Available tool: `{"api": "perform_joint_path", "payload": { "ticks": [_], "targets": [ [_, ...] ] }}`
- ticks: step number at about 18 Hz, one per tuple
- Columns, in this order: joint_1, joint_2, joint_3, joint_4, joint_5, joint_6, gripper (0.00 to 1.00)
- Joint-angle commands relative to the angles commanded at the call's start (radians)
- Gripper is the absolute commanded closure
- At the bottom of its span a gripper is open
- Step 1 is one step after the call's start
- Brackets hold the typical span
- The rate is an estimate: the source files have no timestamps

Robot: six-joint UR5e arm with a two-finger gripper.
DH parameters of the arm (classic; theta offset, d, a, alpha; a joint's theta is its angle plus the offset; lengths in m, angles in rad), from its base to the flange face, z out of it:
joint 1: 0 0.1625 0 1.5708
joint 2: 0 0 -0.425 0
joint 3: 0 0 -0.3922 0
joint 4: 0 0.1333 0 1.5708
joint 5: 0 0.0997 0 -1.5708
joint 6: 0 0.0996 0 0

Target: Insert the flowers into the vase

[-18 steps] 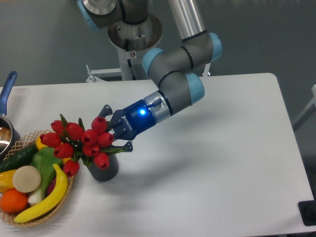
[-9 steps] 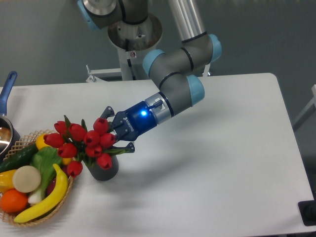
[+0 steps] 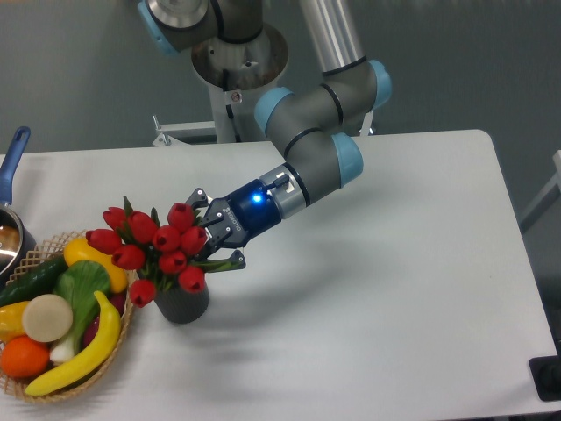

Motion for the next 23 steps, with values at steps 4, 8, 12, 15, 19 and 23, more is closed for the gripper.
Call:
{"api": "perform_joint_path", "payload": {
  "ticks": [4, 8, 12, 15, 19, 23],
  "targets": [
    [0.002, 0.000, 0.000, 0.002, 0.000, 0.000, 0.12],
    [0.021, 0.005, -0.038, 0.000, 0.003, 0.092, 0.00],
    [0.032, 0.011, -0.048, 0.002, 0.061, 0.123, 0.00],
    [0.032, 0.046, -0.037, -0.002, 0.103, 0.112, 0.00],
    [0.069, 0.130, -0.041, -0.005, 0.242, 0.098, 0.00],
    [0.078, 0.170, -0.031, -0.006, 0.355, 0.017, 0.00]
  ]
}}
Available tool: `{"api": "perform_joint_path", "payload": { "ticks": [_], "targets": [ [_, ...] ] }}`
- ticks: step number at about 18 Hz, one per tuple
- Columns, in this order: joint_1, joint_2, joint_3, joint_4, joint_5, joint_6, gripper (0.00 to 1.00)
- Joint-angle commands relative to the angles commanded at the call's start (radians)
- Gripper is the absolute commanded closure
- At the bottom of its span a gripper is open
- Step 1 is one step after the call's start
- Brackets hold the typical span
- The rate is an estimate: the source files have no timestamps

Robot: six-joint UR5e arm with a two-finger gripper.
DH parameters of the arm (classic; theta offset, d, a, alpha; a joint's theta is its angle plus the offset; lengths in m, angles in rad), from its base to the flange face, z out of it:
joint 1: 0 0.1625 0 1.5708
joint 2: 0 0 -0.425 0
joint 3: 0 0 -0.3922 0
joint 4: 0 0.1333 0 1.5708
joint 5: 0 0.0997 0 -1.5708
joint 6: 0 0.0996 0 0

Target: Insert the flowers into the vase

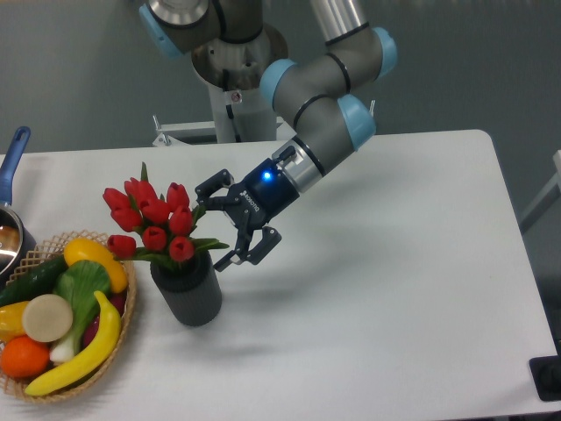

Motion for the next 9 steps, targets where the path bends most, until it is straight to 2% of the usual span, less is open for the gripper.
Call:
{"api": "perform_joint_path", "payload": {
  "ticks": [3, 7, 9],
  "targets": [
    [0.025, 0.026, 0.025, 0.000, 0.104, -0.089, 0.00],
    [0.075, 0.089, 0.025, -0.002, 0.161, -0.089, 0.00],
    [0.081, 0.133, 0.032, -0.002, 0.282, -0.089, 0.00]
  ]
}}
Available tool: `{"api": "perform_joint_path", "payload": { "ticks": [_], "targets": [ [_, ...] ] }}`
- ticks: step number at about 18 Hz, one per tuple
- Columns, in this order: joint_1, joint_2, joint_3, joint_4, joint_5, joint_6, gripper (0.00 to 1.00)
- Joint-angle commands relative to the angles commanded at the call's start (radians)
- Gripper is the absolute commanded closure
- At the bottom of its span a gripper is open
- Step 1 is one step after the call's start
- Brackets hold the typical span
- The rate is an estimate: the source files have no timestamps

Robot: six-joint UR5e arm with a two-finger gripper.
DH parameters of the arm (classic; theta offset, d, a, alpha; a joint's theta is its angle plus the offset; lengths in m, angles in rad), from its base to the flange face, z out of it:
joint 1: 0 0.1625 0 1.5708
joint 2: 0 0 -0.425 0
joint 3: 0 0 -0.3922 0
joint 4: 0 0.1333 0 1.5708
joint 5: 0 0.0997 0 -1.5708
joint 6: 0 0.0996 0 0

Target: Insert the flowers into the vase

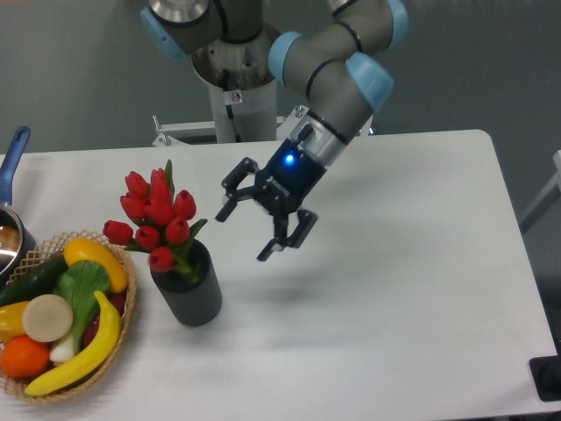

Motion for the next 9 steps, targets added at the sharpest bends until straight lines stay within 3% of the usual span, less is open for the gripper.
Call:
{"api": "perform_joint_path", "payload": {
  "ticks": [2, 5, 9],
  "targets": [
    [0.011, 0.045, 0.011, -0.003, 0.157, 0.003, 0.00],
    [0.034, 0.120, 0.032, -0.041, 0.260, -0.003, 0.00],
    [0.049, 0.163, 0.132, -0.239, 0.430, 0.055, 0.00]
  ]
}}
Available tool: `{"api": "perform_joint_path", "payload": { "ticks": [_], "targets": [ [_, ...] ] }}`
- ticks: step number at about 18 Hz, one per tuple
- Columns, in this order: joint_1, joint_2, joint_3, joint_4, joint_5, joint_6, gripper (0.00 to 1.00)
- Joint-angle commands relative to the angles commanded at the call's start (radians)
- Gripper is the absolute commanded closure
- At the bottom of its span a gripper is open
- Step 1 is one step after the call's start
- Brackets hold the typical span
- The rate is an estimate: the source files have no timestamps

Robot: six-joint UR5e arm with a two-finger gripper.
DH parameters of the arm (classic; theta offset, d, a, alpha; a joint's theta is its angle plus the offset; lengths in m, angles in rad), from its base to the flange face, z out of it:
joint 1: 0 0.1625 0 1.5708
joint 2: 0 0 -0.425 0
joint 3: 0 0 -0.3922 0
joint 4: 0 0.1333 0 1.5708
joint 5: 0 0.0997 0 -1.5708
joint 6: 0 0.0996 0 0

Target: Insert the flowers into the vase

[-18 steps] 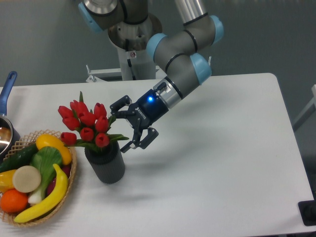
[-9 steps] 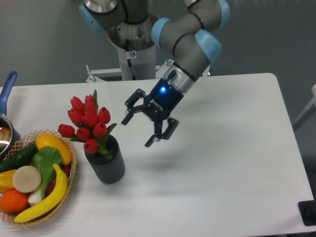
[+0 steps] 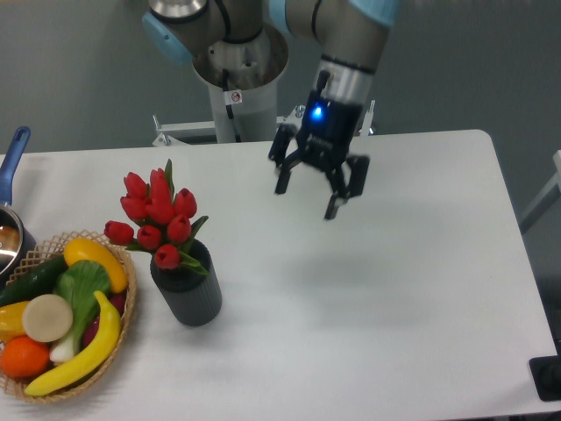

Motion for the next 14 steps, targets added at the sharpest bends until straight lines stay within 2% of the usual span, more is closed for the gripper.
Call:
{"api": "perform_joint_path", "payload": {
  "ticks": [3, 6, 8, 14],
  "targets": [
    [0.006, 0.008, 0.057, -0.138, 0.103, 0.176, 0.00],
    [0.061, 0.046, 0.060, -0.230, 0.143, 0.339, 0.00],
    [0.069, 0.055, 0.057, -0.247, 0.143, 0.361, 0.00],
    [0.069, 0.057, 0.054, -0.244, 0.143, 0.361, 0.00]
  ]
}}
